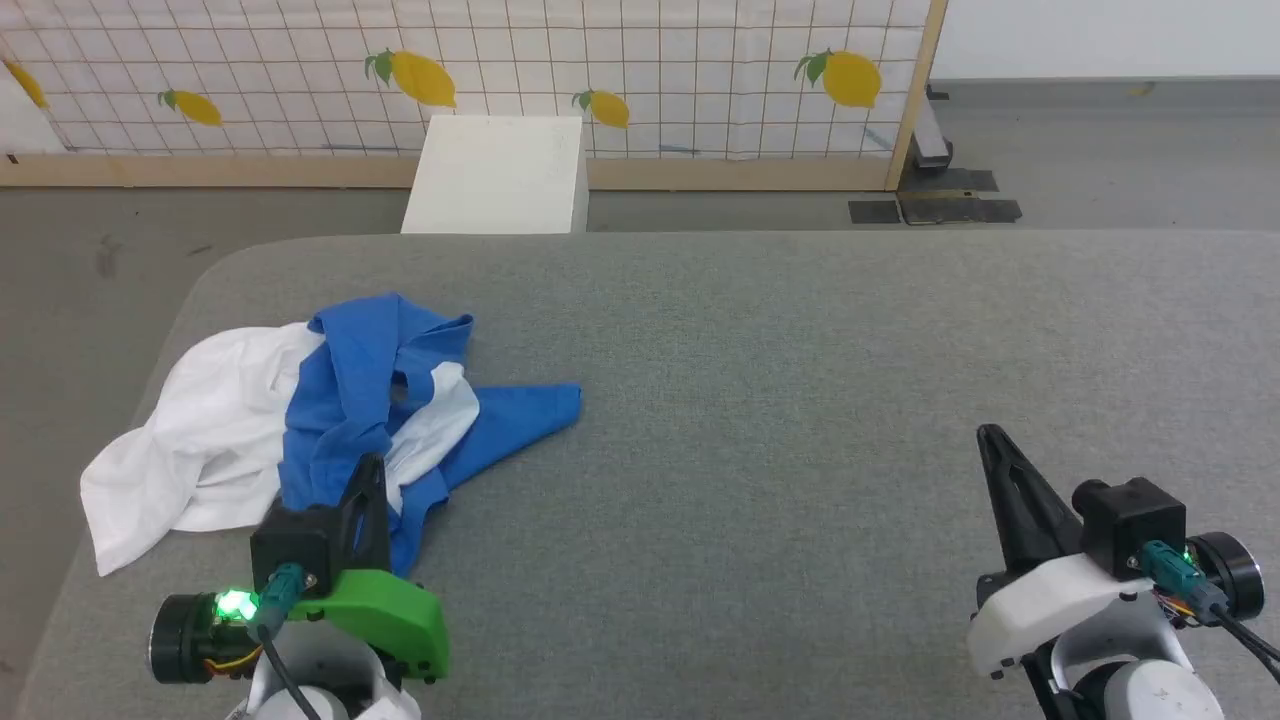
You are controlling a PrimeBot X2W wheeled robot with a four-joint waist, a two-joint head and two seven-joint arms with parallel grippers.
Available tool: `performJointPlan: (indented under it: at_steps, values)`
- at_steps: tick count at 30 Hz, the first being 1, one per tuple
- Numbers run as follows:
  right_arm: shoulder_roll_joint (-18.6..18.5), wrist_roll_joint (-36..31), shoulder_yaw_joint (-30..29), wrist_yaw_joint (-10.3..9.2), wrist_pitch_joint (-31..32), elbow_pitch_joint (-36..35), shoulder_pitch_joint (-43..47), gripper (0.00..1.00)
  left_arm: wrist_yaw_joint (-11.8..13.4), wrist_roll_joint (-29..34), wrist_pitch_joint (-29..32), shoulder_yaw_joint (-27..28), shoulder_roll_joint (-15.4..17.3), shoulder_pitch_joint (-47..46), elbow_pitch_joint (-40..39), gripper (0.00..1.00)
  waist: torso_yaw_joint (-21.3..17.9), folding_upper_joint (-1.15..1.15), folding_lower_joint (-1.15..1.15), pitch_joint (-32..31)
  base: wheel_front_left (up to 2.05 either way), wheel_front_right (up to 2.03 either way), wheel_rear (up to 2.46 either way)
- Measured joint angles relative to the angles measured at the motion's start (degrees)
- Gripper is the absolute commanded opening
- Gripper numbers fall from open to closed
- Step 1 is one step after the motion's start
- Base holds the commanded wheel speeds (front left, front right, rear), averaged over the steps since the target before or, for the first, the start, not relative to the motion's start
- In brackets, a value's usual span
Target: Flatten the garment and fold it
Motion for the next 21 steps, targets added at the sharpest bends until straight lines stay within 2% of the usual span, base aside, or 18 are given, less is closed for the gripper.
performJointPlan:
  at_steps: [8, 9, 21]
  values:
    - [0.00, 0.00, 0.02, 0.00, 0.00, 0.00, 0.00, 0.00, 0.01, 0.00, 0.00, 0.02, 0.00, 0.00, 0.00, 0.00, 0.00, 0.00, 0.00, 0.00, 0.00, 0.00, 0.00]
    - [0.00, 0.00, 0.02, 0.00, 0.00, 0.00, 0.00, 1.00, 0.01, 0.00, 0.00, 0.03, 0.00, 0.00, 0.00, 1.00, 0.00, 0.00, 0.00, 0.00, 0.00, 0.00, 0.00]
    - [-0.02, 0.51, -0.44, 0.00, -0.59, 0.36, -0.01, 1.00, -0.05, -0.46, -0.60, -0.32, 0.01, -0.02, 0.42, 1.00, -0.02, 0.00, 0.00, 0.01, 0.00, 0.00, 0.00]
